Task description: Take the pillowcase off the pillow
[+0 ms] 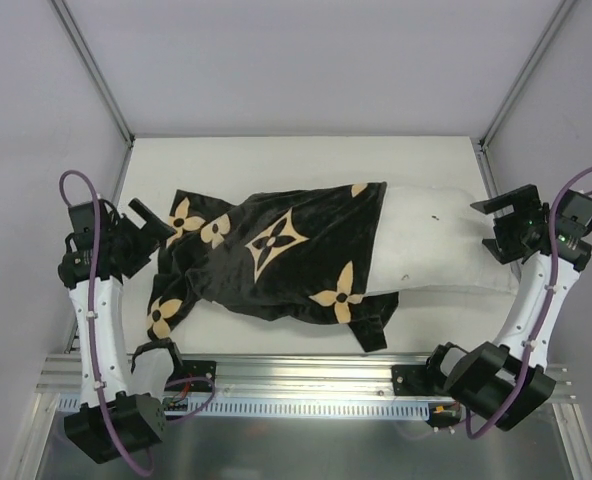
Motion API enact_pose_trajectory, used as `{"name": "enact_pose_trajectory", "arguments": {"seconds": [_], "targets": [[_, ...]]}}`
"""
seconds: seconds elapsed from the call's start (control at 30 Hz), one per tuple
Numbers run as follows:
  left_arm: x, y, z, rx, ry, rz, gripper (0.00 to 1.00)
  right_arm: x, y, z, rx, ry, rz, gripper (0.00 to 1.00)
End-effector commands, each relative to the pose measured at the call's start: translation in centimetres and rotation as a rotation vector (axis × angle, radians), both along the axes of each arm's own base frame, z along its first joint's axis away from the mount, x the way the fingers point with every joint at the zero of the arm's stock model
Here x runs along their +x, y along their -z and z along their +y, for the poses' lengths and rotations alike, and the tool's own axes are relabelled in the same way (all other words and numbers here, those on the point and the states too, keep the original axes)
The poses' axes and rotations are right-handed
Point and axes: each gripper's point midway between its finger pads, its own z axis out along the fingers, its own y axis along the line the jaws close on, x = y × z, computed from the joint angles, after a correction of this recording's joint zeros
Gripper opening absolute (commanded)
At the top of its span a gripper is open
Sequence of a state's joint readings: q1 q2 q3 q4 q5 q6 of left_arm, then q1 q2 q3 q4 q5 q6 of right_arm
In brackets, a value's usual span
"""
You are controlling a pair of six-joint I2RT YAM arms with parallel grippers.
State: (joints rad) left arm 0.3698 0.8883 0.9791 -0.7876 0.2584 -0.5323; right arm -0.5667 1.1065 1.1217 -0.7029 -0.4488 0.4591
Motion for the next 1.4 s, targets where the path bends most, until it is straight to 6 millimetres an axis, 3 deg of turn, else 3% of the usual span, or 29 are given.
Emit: {"name": "enact_pose_trajectory", "arguments": {"seconds": [0.0, 0.03, 0.07, 0.13, 0.17, 0.2, 0.23, 0.27, 0.33, 0.37, 0.43, 0.47, 0.5, 0.53, 0.57, 0.67, 0.73, 0.77, 0.8, 0.87, 0.9, 0.97, 1.07, 1.1, 1.17, 1.2, 1.27, 1.3, 1.37], "targets": [[2.1, -3.4, -2.3, 0.099, 0.161, -0.114, 0.97, 0.4, -5.2, 0.0, -0.198, -0.038, -0.100, 0.99], [2.7, -4.3, -2.5, 0.130, 0.175, -0.123, 0.97, -0.1, -4.3, -0.4, -0.251, -0.040, -0.022, 0.97], [3.6, -3.5, -3.0, 0.132, 0.202, -0.082, 0.97, 0.0, -5.3, -0.1, -0.297, -0.059, -0.024, 0.96], [4.9, -4.2, -5.1, 0.129, 0.275, -0.077, 0.97, 0.3, -4.4, 0.7, -0.383, -0.112, 0.046, 0.96], [6.0, -2.9, -5.8, 0.120, 0.299, -0.022, 0.97, 0.5, -4.1, 1.2, -0.405, -0.140, 0.063, 0.96], [6.8, -3.6, -7.3, 0.118, 0.334, -0.031, 0.96, 0.7, -3.8, 2.1, -0.437, -0.173, 0.088, 0.96], [7.4, -3.7, -8.2, 0.121, 0.354, -0.024, 0.97, 1.0, -3.0, 2.3, -0.458, -0.203, 0.122, 0.96], [8.5, -2.4, -9.0, 0.121, 0.369, 0.024, 0.97, 1.3, -2.6, 3.2, -0.490, -0.243, 0.143, 0.96], [10.1, -3.5, -11.6, 0.124, 0.428, 0.006, 0.98, 1.7, -1.9, 3.7, -0.532, -0.288, 0.192, 0.96], [11.2, -1.9, -12.7, 0.112, 0.454, 0.057, 0.98, 2.4, -0.4, 4.8, -0.541, -0.362, 0.241, 0.96], [13.1, -2.9, -14.8, 0.103, 0.503, 0.036, 0.98, 2.8, 0.7, 5.5, -0.548, -0.407, 0.295, 0.96], [14.3, -1.1, -15.4, 0.096, 0.506, 0.086, 0.99, 3.2, 2.0, 6.2, -0.549, -0.449, 0.332, 0.96], [15.6, -2.0, -16.1, 0.088, 0.512, 0.062, 0.99, 3.5, 2.7, 6.4, -0.546, -0.461, 0.343, 0.96], [16.6, -0.3, -16.7, 0.077, 0.518, 0.104, 0.99, 3.9, 3.3, 6.4, -0.544, -0.466, 0.351, 0.96], [17.5, -1.0, -17.6, 0.057, 0.532, 0.083, 0.99, 4.3, 4.5, 7.5, -0.537, -0.513, 0.366, 0.96], [18.5, 2.0, -20.3, -0.018, 0.612, 0.155, 0.99, 4.4, 6.7, 8.9, -0.500, -0.588, 0.393, 0.98], [18.3, 3.7, -22.3, -0.058, 0.687, 0.193, 0.96, 4.3, 8.6, 10.6, -0.428, -0.677, 0.385, 0.65], [17.7, 4.5, -23.2, -0.065, 0.716, 0.213, 0.92, 4.2, 9.0, 11.0, -0.410, -0.695, 0.385, 0.43], [17.2, 5.2, -24.0, -0.099, 0.748, 0.234, 0.87, 4.2, 9.3, 11.0, -0.407, -0.692, 0.384, 0.01], [16.2, 5.7, -24.9, -0.136, 0.799, 0.253, 0.56, 4.0, 9.8, 11.1, -0.402, -0.687, 0.370, 0.01], [15.7, 5.8, -25.1, -0.144, 0.815, 0.257, 0.40, 3.9, 9.0, 11.1, -0.403, -0.666, 0.340, 0.01], [14.9, 5.1, -24.2, -0.113, 0.811, 0.240, 0.00, 3.6, 8.1, 10.4, -0.414, -0.611, 0.309, 0.01], [14.3, 5.1, -21.7, -0.037, 0.745, 0.239, 0.00, 3.5, 6.8, 9.4, -0.411, -0.548, 0.268, 0.01], [14.4, 3.5, -20.0, -0.026, 0.696, 0.201, 0.00, 3.4, 6.3, 8.7, -0.405, -0.522, 0.253, 0.01], [14.0, 3.4, -17.4, -0.022, 0.599, 0.208, 0.00, 3.1, 4.9, 7.5, -0.399, -0.477, 0.212, 0.01], [14.2, 1.8, -15.0, -0.025, 0.532, 0.163, 0.00, 3.0, 4.5, 7.1, -0.397, -0.457, 0.201, 0.01], [13.5, 1.2, -12.9, -0.059, 0.467, 0.145, 0.00, 2.4, 3.5, 5.8, -0.369, -0.398, 0.170, 0.01], [13.5, -0.7, -10.8, -0.063, 0.403, 0.087, 0.00, 2.1, 3.2, 4.5, -0.356, -0.351, 0.164, 0.01], [12.5, -2.5, -8.7, -0.053, 0.345, 0.029, 0.00, 1.5, 2.5, 3.9, -0.334, -0.318, 0.136, 0.01]]}}
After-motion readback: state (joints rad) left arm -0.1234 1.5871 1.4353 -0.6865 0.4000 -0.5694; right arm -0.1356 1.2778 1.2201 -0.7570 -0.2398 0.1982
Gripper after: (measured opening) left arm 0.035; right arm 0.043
